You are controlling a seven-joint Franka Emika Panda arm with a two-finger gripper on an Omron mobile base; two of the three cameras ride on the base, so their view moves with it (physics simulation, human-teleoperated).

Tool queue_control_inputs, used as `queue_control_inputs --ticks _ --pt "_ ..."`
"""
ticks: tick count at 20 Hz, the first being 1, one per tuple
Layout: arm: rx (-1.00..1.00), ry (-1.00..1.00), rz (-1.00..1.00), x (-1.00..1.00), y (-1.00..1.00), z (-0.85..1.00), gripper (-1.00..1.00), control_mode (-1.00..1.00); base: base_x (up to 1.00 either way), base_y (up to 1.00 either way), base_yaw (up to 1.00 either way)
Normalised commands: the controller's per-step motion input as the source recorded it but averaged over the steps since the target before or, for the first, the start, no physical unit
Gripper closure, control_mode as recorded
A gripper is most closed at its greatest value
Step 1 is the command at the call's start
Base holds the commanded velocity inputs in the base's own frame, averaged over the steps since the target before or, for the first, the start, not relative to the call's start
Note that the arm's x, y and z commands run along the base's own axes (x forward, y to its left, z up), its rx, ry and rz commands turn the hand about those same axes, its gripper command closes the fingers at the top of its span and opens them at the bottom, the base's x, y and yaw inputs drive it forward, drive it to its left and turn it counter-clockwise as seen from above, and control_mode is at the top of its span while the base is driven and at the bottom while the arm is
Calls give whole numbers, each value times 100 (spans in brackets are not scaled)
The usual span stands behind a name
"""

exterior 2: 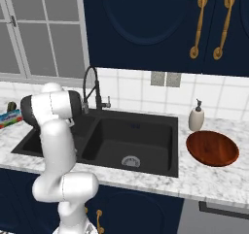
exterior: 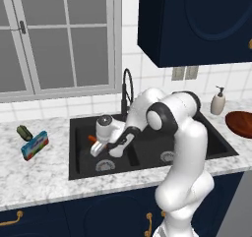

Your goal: Pick the carrot from the sink and place it in the bowl. Then pick the bowl and place it in the microwave. Then close the microwave door and press the start button.

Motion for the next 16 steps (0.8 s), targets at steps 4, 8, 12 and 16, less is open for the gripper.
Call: queue_control_inputs --ticks 4,8,12,16 --pt "0 -20 13 -74 -28 100 100 -100 0 0 0" --pt "4 -10 12 -87 -25 100 100 -100 0 0 0" --pt "11 -6 8 -84 -22 100 100 -100 0 0 0" --pt "17 -4 2 -52 -12 100 100 -100 0 0 0"
